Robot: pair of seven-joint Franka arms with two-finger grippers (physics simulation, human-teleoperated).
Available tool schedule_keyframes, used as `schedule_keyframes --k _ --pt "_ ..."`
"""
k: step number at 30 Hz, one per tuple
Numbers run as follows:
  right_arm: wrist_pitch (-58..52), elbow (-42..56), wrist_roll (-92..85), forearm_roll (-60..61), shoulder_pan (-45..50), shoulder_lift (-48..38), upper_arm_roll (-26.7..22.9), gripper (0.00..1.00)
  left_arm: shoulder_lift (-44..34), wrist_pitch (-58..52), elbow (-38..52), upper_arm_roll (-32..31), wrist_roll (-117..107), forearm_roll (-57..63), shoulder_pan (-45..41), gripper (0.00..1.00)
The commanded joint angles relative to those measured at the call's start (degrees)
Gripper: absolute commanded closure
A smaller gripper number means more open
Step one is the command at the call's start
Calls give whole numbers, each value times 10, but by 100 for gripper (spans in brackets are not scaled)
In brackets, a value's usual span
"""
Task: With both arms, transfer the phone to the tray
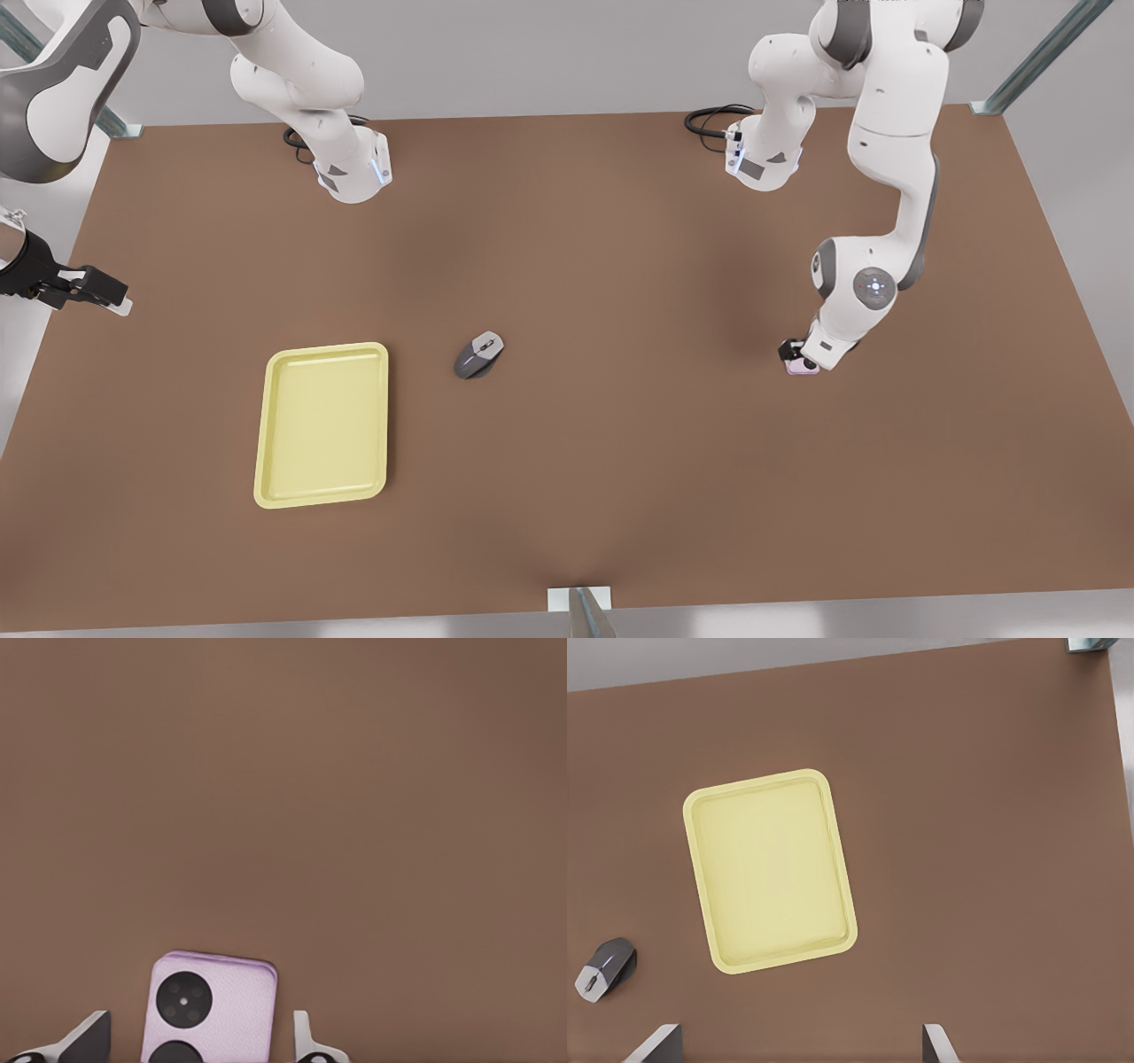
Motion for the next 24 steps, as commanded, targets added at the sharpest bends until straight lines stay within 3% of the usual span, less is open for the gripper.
schedule_keyframes --k 1,17,21,24 --pt "1 0 -1 0 0 -1 0 0 8 36 0 0 -28 1 0 0" --pt "1 1 -1 0 -1 -1 0 0 31 33 -13 0 68 3 0 0" --pt "2 1 -1 0 -1 -1 0 0 33 33 -13 1 68 3 -1 14" --pt "3 0 -1 0 -1 -1 0 0 33 32 -13 1 68 3 -1 18"
